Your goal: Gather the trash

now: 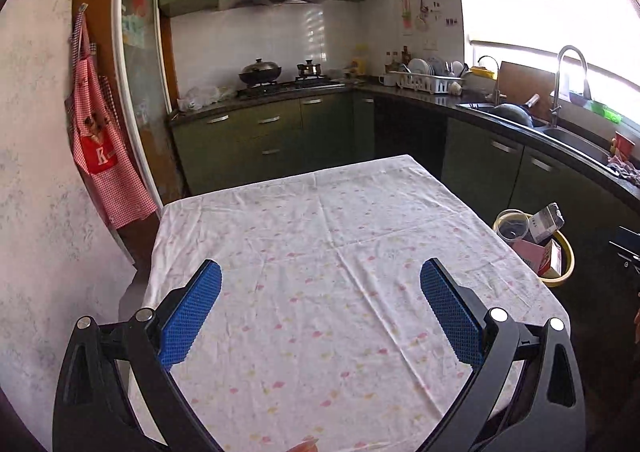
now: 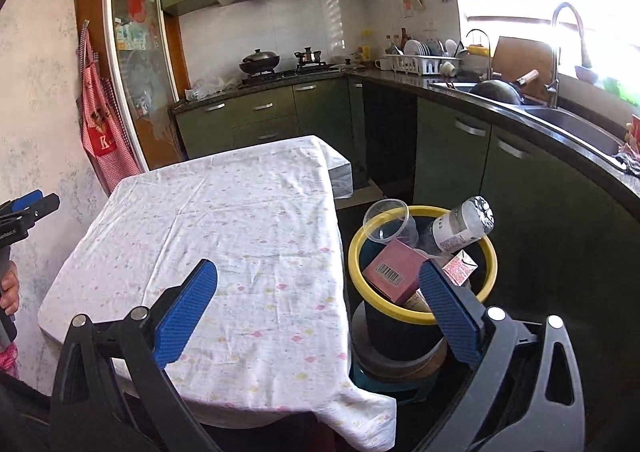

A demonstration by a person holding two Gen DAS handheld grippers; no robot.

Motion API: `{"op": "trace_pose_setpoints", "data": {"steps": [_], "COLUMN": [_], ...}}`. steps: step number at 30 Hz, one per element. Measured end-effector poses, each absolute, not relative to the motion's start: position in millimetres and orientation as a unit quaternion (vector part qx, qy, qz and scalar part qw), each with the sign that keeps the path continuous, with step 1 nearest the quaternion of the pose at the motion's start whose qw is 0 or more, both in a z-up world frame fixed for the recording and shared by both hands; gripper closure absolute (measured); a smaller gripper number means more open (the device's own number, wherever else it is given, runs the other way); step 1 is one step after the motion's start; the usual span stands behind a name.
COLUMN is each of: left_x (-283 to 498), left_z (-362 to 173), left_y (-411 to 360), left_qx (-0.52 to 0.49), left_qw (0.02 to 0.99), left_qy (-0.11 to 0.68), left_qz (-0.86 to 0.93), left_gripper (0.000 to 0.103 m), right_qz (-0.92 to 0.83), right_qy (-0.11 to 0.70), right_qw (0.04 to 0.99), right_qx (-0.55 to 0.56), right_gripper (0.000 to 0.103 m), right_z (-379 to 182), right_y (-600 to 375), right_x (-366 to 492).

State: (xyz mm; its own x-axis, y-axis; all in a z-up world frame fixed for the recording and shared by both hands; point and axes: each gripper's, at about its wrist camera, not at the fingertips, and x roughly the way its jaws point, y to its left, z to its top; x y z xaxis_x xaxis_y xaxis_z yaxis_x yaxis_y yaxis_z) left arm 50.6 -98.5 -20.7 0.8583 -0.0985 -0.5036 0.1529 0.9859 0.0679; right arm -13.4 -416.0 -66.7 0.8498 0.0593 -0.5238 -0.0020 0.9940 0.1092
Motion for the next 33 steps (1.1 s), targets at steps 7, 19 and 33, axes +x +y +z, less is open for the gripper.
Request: {"op": "trace_pose_setpoints", "data": {"steps": [7, 19, 33], "left_x": [13, -8, -5], "left_z": [-21, -14, -14], "left_y": [-75, -64, -63], "left_qx": [0.022, 0.024, 0.023], "left_qw": [0.967, 0.974, 0.973], "left_qy": [0.239, 0.22, 0.226], "left_qz": [-0.081, -0.046, -0.05], "left_gripper": [0.005, 0.005, 0.005], "right_qz": [-0.011, -0.02, -0.021], "right_qy": [0.257, 0.246, 0.244], "right_qw": [0.966, 0.968, 0.969], "right_qx": [0.028, 0.036, 0.042], "right_gripper": [0.007, 0.007, 0.007], "right_z": [-50, -46, -47], "right_y": [-395, -397, -400], "right_x": [-38, -38, -37]}}
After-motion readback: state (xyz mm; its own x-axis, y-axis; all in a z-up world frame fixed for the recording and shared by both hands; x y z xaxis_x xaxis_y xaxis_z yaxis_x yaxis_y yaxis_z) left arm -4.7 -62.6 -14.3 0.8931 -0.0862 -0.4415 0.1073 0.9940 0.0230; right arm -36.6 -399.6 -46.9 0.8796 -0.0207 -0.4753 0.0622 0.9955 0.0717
